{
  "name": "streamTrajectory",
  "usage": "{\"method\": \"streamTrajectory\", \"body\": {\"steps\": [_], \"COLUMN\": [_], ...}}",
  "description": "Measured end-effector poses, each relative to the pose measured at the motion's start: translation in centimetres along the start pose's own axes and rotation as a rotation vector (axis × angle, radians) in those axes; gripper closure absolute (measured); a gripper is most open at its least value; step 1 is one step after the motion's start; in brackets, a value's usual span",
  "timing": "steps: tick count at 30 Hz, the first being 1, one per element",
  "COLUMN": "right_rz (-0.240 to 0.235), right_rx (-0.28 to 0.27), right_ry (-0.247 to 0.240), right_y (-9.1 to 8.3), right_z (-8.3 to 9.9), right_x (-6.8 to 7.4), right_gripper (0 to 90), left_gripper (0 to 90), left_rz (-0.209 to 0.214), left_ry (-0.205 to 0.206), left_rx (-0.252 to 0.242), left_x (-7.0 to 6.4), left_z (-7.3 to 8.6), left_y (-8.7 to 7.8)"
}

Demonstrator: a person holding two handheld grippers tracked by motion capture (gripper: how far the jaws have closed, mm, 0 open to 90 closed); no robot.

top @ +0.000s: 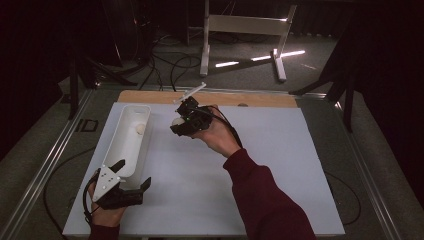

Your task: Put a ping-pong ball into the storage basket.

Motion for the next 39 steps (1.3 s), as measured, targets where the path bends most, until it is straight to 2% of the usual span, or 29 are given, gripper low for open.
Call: {"method": "streamTrajectory", "body": {"steps": [8,35,39], "right_rz": [-0.013,-0.013,-0.031], "right_rx": [-0.005,0.0,0.0], "right_ry": [-0.018,-0.052,-0.054], "right_y": [0.4,1.8,1.9], "right_z": [-0.4,-1.5,-1.5], "right_x": [0.7,2.9,3.2], "right_gripper": [50.3,50.4,50.4], "left_gripper": [0.2,0.2,0.2], "left_rz": [-0.001,-0.003,-0.002], "left_ry": [-0.001,-0.002,-0.003], "left_rx": [-0.004,-0.007,-0.008], "left_x": [0.0,0.1,0.1], "left_z": [0.0,0.0,0.0], "left_y": [0.0,-0.1,-0.1]}}
Point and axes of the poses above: each handheld gripper's, and its own axes: y roughly forward along the jaws, z roughly out of its underside, x roughly to its left, the point moved 3 cm from there along y, roughly forward along the jaws, and after that the axes turned 14 degrees about y, right-handed, at the moved point
